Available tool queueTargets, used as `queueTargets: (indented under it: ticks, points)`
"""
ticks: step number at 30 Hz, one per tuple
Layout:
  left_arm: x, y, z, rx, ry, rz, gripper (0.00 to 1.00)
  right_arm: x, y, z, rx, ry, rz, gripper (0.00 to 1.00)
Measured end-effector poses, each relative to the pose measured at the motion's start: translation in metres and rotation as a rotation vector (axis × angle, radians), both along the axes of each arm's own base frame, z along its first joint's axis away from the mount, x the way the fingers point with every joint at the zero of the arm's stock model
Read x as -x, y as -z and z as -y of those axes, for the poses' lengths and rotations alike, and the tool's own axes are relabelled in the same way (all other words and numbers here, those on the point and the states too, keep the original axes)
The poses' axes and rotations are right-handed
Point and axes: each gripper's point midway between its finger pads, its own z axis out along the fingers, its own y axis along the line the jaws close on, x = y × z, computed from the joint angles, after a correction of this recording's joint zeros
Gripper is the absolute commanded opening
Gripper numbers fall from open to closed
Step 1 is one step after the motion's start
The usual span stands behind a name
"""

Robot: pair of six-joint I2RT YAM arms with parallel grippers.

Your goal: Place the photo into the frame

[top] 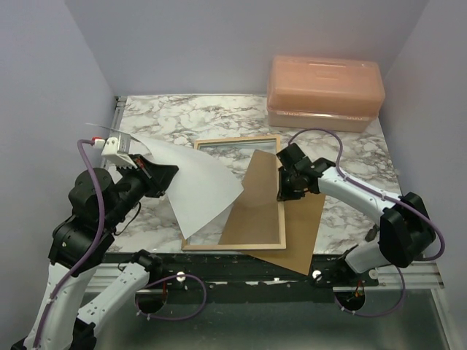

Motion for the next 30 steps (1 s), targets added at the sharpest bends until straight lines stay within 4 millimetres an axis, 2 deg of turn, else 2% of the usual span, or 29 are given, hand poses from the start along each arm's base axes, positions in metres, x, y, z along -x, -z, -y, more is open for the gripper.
queueTargets:
  ticks: [5,9,13,24,30]
  points:
    - [-0.003,0.006,0.001,-0.020,0.004,-0.011,0.00,0.006,0.013,0.020,0.054,0.007,-0.026,0.16]
    - [-0.003,0.010,0.002,-0.031,0.007,-0.017,0.00,0.007,0.016,0.027,0.079,0.012,-0.030,0.46]
    - [-0.005,0.016,0.005,-0.045,0.023,-0.033,0.00,0.005,0.015,0.029,0.090,0.016,-0.020,0.63]
    - [-0.018,0.047,0.016,-0.090,0.051,-0.126,0.00,-0.004,0.002,0.032,0.066,0.043,0.017,0.83]
    - [-0.030,0.058,0.035,-0.092,0.120,-0.175,0.00,-0.007,0.000,0.046,-0.057,0.115,0.009,0.84]
